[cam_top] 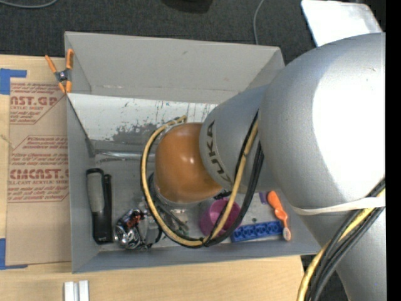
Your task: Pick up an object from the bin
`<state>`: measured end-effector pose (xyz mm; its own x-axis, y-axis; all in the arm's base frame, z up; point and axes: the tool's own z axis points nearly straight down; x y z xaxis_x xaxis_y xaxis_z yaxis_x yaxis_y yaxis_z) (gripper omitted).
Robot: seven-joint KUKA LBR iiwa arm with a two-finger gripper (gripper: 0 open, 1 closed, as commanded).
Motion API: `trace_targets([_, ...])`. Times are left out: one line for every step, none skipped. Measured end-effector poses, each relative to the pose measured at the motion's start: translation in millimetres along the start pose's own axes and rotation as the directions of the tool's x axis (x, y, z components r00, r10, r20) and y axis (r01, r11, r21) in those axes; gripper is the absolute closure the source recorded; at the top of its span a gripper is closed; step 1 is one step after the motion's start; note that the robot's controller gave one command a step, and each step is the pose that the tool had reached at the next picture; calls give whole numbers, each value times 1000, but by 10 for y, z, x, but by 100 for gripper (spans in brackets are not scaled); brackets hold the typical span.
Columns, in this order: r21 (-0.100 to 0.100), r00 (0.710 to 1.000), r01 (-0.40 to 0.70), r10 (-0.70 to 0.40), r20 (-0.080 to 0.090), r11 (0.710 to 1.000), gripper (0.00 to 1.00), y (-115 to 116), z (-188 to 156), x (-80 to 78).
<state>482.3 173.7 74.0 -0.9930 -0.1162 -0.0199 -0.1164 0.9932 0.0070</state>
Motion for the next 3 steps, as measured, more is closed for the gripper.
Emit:
trace_targets([-1, 998, -66, 66, 0, 998, 100, 7, 26, -5])
trace_targets([4, 996, -93, 93, 1, 996, 100, 54, 28, -6])
trace_targets([2, 996, -94, 94, 0, 996, 100, 37, 31, -14])
